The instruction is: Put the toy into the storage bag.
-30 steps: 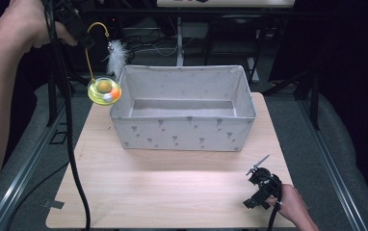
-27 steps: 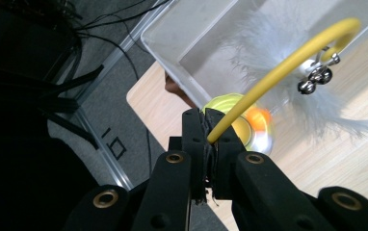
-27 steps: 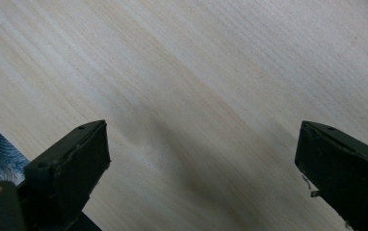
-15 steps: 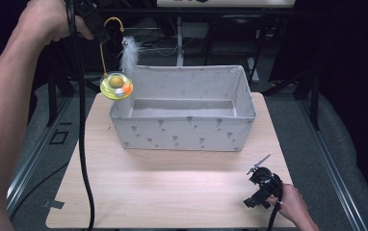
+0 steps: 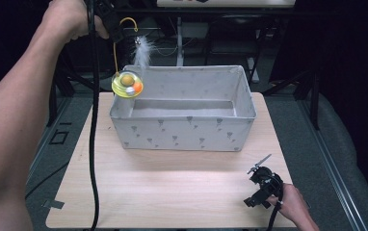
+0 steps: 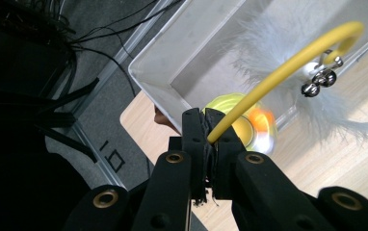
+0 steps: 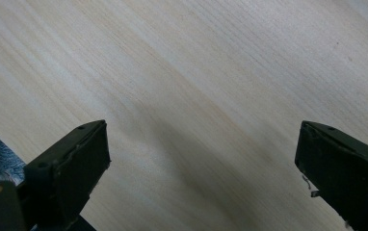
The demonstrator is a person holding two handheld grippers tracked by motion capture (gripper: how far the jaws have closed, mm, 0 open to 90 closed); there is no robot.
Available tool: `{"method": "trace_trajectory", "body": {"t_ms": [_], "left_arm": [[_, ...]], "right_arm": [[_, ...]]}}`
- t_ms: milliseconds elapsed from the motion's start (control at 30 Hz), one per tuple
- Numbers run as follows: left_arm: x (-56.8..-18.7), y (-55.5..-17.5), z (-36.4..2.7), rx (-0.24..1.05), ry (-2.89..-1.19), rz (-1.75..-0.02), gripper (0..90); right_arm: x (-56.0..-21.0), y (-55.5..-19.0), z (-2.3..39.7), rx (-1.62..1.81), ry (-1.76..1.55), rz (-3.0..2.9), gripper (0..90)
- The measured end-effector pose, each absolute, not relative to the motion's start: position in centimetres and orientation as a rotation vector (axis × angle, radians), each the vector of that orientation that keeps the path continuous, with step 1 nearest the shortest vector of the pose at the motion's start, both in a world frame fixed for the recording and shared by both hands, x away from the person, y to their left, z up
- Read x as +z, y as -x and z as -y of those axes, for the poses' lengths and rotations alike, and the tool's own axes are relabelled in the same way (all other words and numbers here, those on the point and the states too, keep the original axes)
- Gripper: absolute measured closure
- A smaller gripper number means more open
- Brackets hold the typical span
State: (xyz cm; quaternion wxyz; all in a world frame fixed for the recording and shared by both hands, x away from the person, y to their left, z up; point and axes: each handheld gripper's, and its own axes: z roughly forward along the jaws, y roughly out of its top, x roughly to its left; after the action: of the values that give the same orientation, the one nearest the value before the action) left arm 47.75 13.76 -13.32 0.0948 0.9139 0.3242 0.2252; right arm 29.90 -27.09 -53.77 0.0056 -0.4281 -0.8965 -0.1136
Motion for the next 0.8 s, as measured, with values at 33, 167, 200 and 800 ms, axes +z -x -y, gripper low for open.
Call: {"method": "trace_trajectory", "body": {"t_ms": [33, 167, 200, 800], "left_arm": [[-13.3, -47.7, -13.8, 0.668, -2.710, -0.961, 87.7], [-14.0, -48.2, -13.0, 0.663, -2.701, -0.961, 87.7], [-14.2, -48.3, -12.9, 0.663, -2.699, -0.959, 87.7], [-18.1, -50.0, -12.0, 0.562, -2.732, -0.966, 87.8]], "right_arm": [[-53.8, -29.9, 27.1, -0.356, 1.341, 2.805, 4.6], [-53.8, -29.9, 27.1, -0.361, 1.336, 2.809, 4.6], [-53.8, -30.0, 27.1, -0.343, 1.321, 2.815, 4.6], [-53.7, -29.9, 27.1, -0.343, 1.320, 2.812, 4.6]]}}
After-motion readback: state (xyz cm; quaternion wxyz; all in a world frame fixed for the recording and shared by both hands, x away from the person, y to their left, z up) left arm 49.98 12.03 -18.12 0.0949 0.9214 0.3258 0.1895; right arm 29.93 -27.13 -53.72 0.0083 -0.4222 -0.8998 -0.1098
